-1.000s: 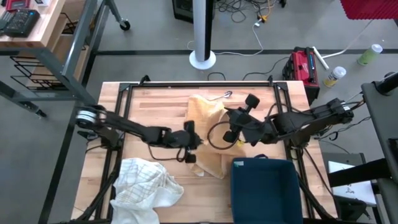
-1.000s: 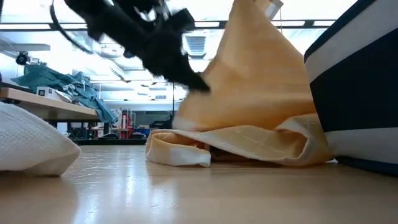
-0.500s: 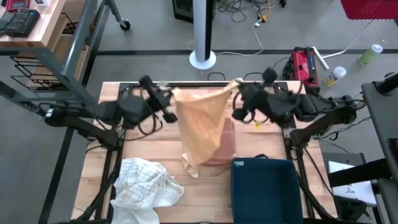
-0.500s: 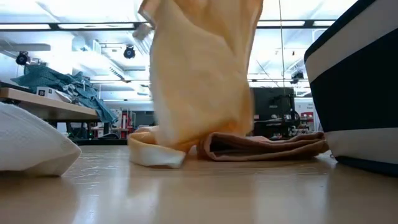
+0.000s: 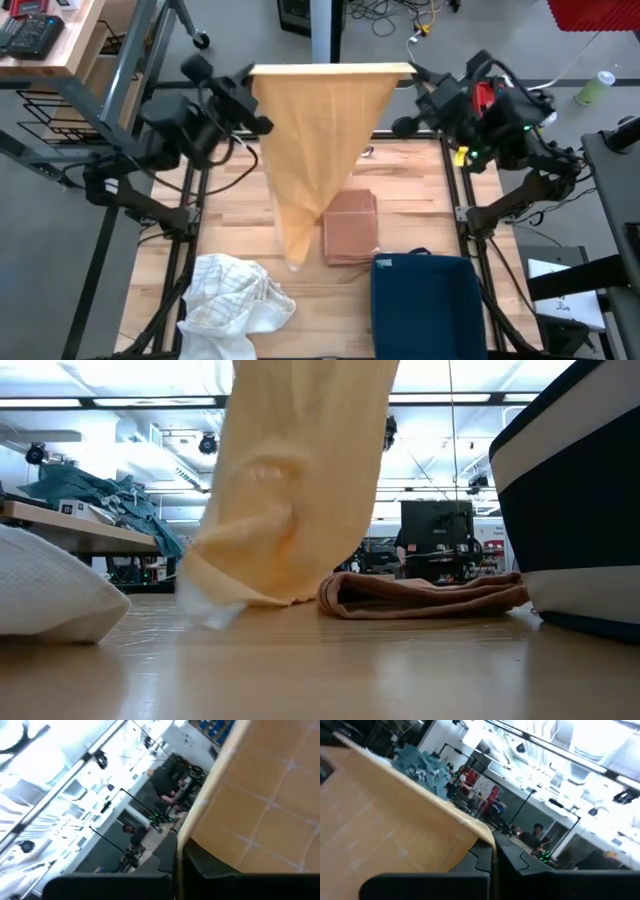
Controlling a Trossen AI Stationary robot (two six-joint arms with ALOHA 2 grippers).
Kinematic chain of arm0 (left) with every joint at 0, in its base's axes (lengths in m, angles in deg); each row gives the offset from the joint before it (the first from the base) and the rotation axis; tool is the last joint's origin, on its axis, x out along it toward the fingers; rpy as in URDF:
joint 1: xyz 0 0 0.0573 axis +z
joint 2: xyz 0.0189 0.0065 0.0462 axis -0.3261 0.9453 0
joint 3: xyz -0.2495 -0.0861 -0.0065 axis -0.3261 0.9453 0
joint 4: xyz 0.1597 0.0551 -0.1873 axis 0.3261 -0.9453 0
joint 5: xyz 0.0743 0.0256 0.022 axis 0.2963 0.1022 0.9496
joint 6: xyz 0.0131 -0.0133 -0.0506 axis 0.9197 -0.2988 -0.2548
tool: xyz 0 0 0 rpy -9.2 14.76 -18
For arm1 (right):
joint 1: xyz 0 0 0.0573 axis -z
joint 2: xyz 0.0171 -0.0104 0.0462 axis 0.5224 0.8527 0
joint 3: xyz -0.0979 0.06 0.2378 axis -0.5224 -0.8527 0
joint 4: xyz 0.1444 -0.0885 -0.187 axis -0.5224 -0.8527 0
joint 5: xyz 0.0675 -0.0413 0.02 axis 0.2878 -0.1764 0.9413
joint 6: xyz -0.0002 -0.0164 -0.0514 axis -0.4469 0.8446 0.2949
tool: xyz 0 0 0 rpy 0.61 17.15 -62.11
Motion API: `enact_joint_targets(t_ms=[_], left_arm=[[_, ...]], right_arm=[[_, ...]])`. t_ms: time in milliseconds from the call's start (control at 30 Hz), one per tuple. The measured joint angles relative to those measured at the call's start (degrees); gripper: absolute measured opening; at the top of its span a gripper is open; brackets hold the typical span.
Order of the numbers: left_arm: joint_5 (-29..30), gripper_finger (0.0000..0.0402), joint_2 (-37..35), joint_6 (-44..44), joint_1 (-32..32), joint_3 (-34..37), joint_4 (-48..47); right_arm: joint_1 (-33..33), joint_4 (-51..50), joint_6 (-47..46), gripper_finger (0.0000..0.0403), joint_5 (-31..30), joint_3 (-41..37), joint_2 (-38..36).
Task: Fold towel
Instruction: Fold the yellow towel
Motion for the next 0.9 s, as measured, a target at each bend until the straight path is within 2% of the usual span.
enact_joint_targets(t_ms=[67,200,267,367,433,533,733,900], left_arm=[[2.32,0.0000,1.70,1.17,-1.78,-4.34,-0.90],[6.44,0.0000,4.13,0.94,-6.75,-11.14,-7.46],[12.23,0.0000,5.48,0.25,-10.85,-13.20,-12.09],[24.18,0.0000,7.79,-3.02,-18.91,-15.03,-20.34],[27.28,0.0000,8.59,-10.47,-25.37,-15.52,-26.28],[29.37,0.0000,9.87,-19.71,-34.68,-15.69,-28.74],[29.72,0.0000,13.55,-31.64,-46.98,-15.24,-28.15],[28.98,0.0000,17.93,-44.31,-55.99,-15.13,-28.13]], right_arm=[[-1.38,-5.25,-5.52,0.0000,-0.24,1.93,0.00],[-4.93,-24.02,-21.94,0.0000,-0.51,5.79,0.00],[-7.56,-35.02,-31.82,0.0000,0.11,6.82,-0.02],[-10.89,-48.45,-47.72,0.0000,8.90,7.13,0.02],[-13.31,-54.43,-56.74,0.0000,16.42,6.92,0.04],[-18.01,-58.10,-65.51,0.0000,22.71,5.49,0.19],[-26.11,-58.41,-74.22,0.0000,33.20,2.77,1.58],[-33.76,-57.83,-77.33,0.0000,36.01,0.63,3.65]])
